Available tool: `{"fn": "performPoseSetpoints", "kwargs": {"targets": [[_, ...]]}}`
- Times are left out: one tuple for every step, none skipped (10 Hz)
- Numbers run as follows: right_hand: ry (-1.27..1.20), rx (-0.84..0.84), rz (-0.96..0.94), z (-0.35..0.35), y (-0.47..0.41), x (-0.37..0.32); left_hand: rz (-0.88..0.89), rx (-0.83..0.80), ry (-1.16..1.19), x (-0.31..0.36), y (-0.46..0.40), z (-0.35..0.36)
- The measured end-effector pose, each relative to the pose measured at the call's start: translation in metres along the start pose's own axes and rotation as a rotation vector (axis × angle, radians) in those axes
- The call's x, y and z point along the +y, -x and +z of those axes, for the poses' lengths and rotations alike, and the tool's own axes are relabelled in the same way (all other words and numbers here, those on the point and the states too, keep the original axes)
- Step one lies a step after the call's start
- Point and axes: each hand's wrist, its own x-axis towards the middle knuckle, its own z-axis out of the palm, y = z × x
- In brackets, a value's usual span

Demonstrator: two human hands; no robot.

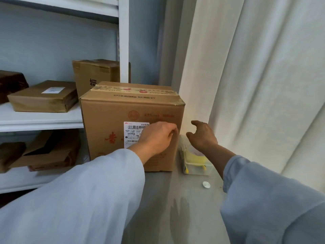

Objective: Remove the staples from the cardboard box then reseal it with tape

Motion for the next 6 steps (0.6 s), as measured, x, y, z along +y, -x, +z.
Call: {"fn": "performPoseSetpoints", "kwargs": {"targets": [[0.072, -0.142, 0.102, 0.022, -0.006, 0.031, -0.115, -0.182, 0.058, 0.001, -0.006, 0.028], [0.209, -0.296, 0.250, 0.046, -0.005, 0.058, -0.179, -0.329, 0.168, -0.001, -0.010, 0.044], [0.273, -0.304, 0.284, 0.071, -0.003, 0.084, -0.188, -0.382, 0.198, 0.001, -0.014, 0.060], [0.341, -0.262, 0.240, 0.082, -0.014, 0.095, -0.207, -0.420, 0.258, 0.003, -0.021, 0.074], [0.310, -0.284, 0.263, 0.090, -0.024, 0.098, -0.218, -0.417, 0.294, 0.000, -0.019, 0.079], [0.251, -0.301, 0.300, 0.085, -0.024, 0.094, -0.241, -0.363, 0.293, -0.002, -0.018, 0.078]]}}
